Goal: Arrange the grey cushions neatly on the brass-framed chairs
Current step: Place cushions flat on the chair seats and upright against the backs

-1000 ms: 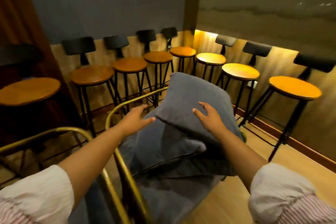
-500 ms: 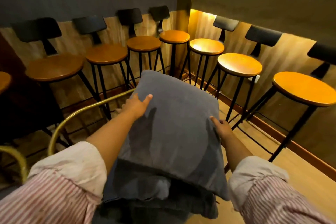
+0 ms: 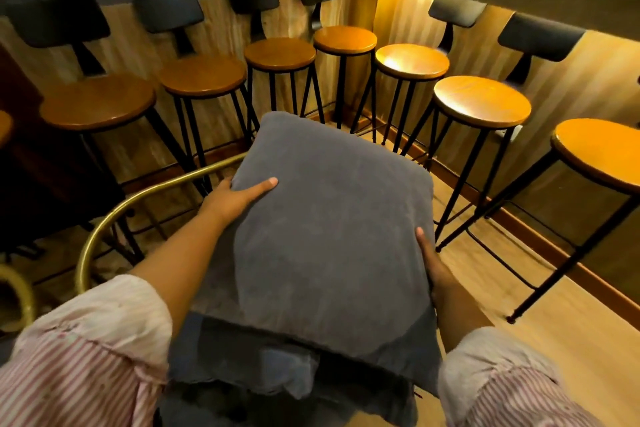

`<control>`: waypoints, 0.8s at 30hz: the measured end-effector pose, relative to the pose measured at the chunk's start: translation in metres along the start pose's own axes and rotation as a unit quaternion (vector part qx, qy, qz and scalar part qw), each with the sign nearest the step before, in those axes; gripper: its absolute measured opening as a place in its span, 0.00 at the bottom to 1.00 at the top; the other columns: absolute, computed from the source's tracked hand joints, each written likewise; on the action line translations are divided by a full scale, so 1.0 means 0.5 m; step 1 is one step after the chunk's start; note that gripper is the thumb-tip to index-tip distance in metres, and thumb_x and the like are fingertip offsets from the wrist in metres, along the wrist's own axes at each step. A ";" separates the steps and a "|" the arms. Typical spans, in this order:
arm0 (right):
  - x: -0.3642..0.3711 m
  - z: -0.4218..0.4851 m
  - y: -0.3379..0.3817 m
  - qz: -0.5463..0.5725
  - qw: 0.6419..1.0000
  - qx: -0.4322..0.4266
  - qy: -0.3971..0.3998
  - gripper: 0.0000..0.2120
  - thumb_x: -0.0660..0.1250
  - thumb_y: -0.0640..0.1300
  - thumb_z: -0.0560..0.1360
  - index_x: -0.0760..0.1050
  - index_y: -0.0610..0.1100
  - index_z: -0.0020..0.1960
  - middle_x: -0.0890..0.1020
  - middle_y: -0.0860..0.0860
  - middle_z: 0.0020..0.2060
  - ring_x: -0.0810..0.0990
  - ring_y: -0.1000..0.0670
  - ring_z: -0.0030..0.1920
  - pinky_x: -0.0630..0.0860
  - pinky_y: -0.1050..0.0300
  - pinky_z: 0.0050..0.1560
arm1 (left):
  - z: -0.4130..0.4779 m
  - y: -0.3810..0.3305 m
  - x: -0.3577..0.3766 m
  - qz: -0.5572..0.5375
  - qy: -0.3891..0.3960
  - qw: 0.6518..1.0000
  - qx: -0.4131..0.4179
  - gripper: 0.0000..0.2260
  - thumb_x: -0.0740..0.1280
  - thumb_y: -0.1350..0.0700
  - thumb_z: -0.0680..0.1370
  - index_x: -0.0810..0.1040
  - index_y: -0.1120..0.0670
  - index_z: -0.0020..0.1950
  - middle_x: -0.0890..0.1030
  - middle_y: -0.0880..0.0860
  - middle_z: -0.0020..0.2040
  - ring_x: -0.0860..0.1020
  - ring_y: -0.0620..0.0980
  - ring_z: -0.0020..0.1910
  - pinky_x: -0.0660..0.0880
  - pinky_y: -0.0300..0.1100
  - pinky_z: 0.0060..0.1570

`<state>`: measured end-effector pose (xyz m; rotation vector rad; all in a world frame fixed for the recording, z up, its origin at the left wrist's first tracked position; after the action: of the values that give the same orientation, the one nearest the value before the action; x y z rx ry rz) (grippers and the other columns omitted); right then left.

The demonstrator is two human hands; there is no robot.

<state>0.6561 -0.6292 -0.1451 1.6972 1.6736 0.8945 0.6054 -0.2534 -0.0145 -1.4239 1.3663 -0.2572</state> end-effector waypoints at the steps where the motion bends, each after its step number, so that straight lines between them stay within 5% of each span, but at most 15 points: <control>1: 0.005 -0.017 0.007 0.012 1.000 -0.006 0.012 0.57 0.69 0.79 0.50 0.65 0.52 0.72 0.75 0.47 0.68 0.76 0.40 0.64 0.71 0.36 0.65 | -0.013 -0.006 -0.012 -0.019 -0.005 1.000 0.004 0.47 0.72 0.30 0.60 0.63 0.48 0.74 0.69 0.55 0.73 0.71 0.61 0.68 0.70 0.59 0.65; 5: 0.067 -0.155 0.068 0.039 0.997 -0.058 -0.036 0.48 0.71 0.73 0.58 0.65 0.53 0.71 0.75 0.52 0.62 0.75 0.41 0.64 0.70 0.37 0.66 | -0.073 -0.014 -0.087 -0.093 -0.021 0.995 0.037 0.46 0.74 0.33 0.59 0.67 0.50 0.72 0.73 0.55 0.69 0.73 0.60 0.65 0.72 0.57 0.64; 8: 0.106 -0.229 0.077 0.049 0.995 -0.083 -0.035 0.55 0.73 0.75 0.51 0.65 0.52 0.72 0.76 0.49 0.64 0.76 0.41 0.63 0.72 0.38 0.63 | -0.139 -0.008 -0.175 -0.129 -0.031 0.989 0.072 0.43 0.75 0.36 0.62 0.68 0.52 0.71 0.74 0.55 0.68 0.74 0.59 0.64 0.72 0.55 0.63; 12: 0.204 -0.379 0.074 0.048 0.989 -0.142 -0.017 0.51 0.70 0.73 0.57 0.63 0.52 0.73 0.73 0.47 0.67 0.73 0.39 0.65 0.72 0.40 0.62 | -0.261 0.051 -0.334 -0.147 -0.052 0.982 0.104 0.43 0.75 0.33 0.58 0.72 0.52 0.69 0.76 0.54 0.66 0.76 0.59 0.61 0.73 0.57 0.62; 15: 0.295 -0.499 0.046 0.025 0.986 -0.162 -0.012 0.60 0.73 0.75 0.47 0.62 0.54 0.74 0.72 0.46 0.69 0.73 0.39 0.66 0.71 0.37 0.64 | -0.364 0.133 -0.478 -0.162 -0.079 0.976 0.119 0.50 0.74 0.29 0.50 0.73 0.51 0.68 0.78 0.53 0.65 0.77 0.58 0.61 0.74 0.57 0.62; 20: 0.462 -0.701 0.004 0.009 0.980 -0.196 0.036 0.41 0.69 0.63 0.69 0.61 0.45 0.74 0.73 0.45 0.67 0.70 0.39 0.68 0.69 0.41 0.63 | -0.524 0.275 -0.688 -0.167 -0.145 0.967 0.127 0.50 0.72 0.28 0.52 0.71 0.51 0.70 0.76 0.54 0.67 0.74 0.59 0.64 0.71 0.59 0.64; 24: 0.579 -0.721 -0.038 -0.022 0.972 -0.203 0.116 0.50 0.74 0.72 0.53 0.70 0.51 0.69 0.78 0.50 0.64 0.77 0.44 0.62 0.72 0.43 0.63 | -0.611 0.384 -0.815 -0.199 -0.193 0.954 0.113 0.45 0.74 0.32 0.57 0.71 0.52 0.70 0.76 0.55 0.67 0.74 0.60 0.63 0.71 0.60 0.64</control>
<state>0.3529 -0.3569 0.0739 1.3136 1.5312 1.3505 0.1363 -0.0361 0.1561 -1.4539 0.7034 -0.3625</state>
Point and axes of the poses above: each hand's wrist, its own z-axis towards the middle knuckle, its own x-axis out of the palm, y = z × x, the point moved 4 cm from there along z, towards the middle knuckle
